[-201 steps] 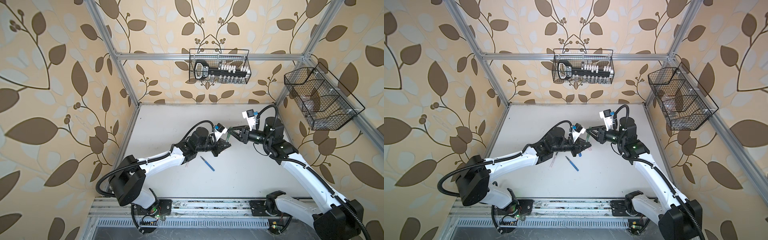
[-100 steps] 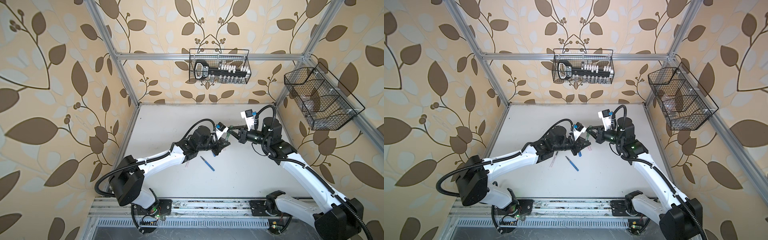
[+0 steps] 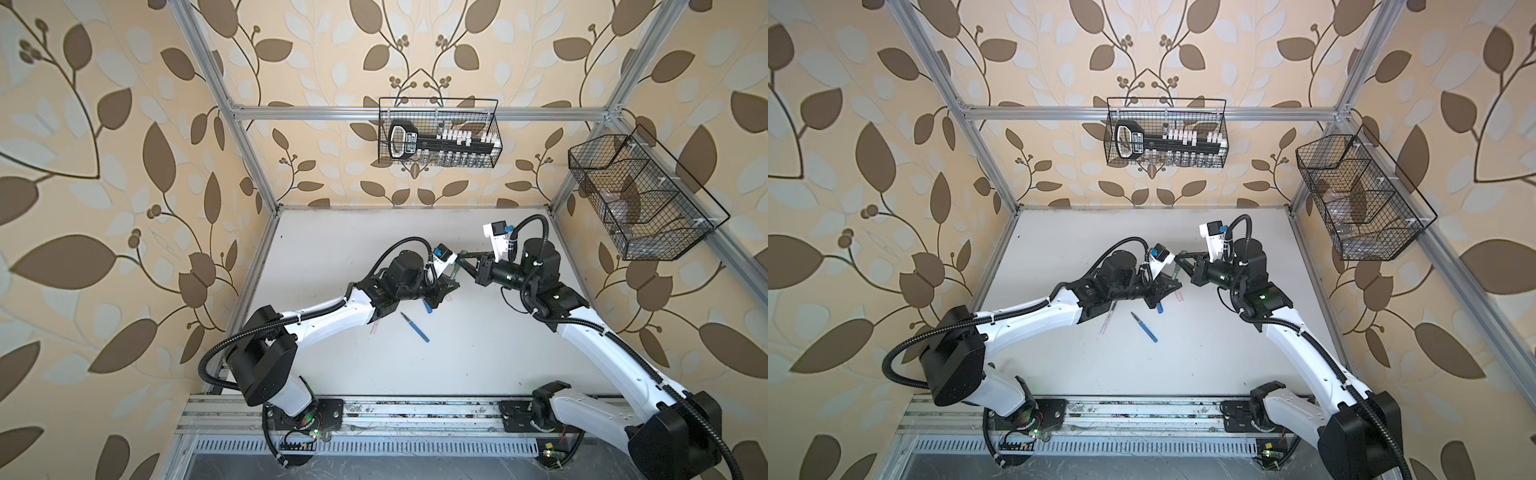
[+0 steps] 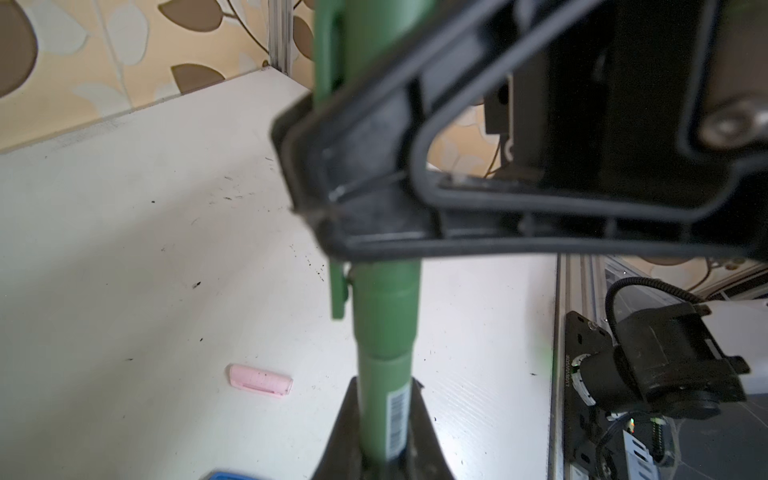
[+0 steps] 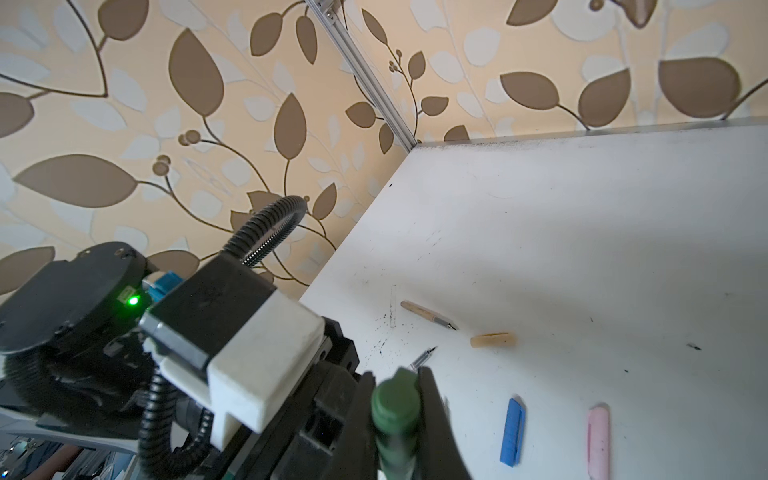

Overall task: Insert the pens into the pen caps
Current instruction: 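Press the green cap onto the pen with the right gripper while the left holds it, then open the left gripper and draw it back while the right holds the capped pen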

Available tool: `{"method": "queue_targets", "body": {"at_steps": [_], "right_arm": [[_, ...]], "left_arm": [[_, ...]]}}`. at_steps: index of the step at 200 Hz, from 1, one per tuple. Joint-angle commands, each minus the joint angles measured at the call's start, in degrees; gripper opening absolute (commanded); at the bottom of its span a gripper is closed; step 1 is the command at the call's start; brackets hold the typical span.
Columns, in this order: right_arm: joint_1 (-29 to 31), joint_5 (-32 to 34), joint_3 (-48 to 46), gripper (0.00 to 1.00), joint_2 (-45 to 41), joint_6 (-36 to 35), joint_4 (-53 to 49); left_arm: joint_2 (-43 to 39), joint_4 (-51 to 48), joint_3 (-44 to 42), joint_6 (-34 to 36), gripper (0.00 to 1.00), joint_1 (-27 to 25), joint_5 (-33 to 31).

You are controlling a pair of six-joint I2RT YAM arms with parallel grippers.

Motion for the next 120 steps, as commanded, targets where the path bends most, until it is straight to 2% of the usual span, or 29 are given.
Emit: {"method": "queue_targets", "body": {"at_steps": [1, 7, 10, 30, 54, 83, 99, 120], "right_arm": [[-4.16, 0.51, 5.17, 0.0, -0.84, -4.18, -16.35], [-4.93, 2.55, 7.34, 0.0, -0.27, -5.95, -19.35], [-5.11, 3.8, 8.36, 0.0, 0.15, -6.97, -20.83], [-5.44, 9.78, 12.84, 0.0, 2.46, -11.9, -27.26], [-6.62, 11.45, 13.55, 0.0, 4.68, -14.48, -30.86], [-6.41, 24.17, 14.09, 0.0, 9.43, -19.33, -38.77], [-6.52, 31.4, 13.57, 0.0, 11.89, -20.39, -40.63], [-7.62, 32.5, 12.59, 0.0, 14.69, -21.35, -40.3]], "left_arm": [[-3.29, 7.91, 1.55, -1.14, 0.26, 1.83, -3.14], [-4.1, 7.77, 0.08, -1.89, 0.43, 1.83, -3.26], [-4.56, 7.7, -0.71, -2.35, 0.47, 1.83, -3.33], [-9.73, 6.66, -6.54, -4.74, 0.52, 1.66, -5.33], [-17.09, 0.46, -12.08, -7.24, 0.73, 1.66, -12.45], [-25.45, -14.51, -13.47, -12.8, 0.94, 1.74, -24.54], [-28.75, -22.51, -12.66, -15.08, 0.99, 1.74, -27.61], [-31.64, -27.49, -12.72, -17.36, 0.99, 1.74, -29.56]]}}
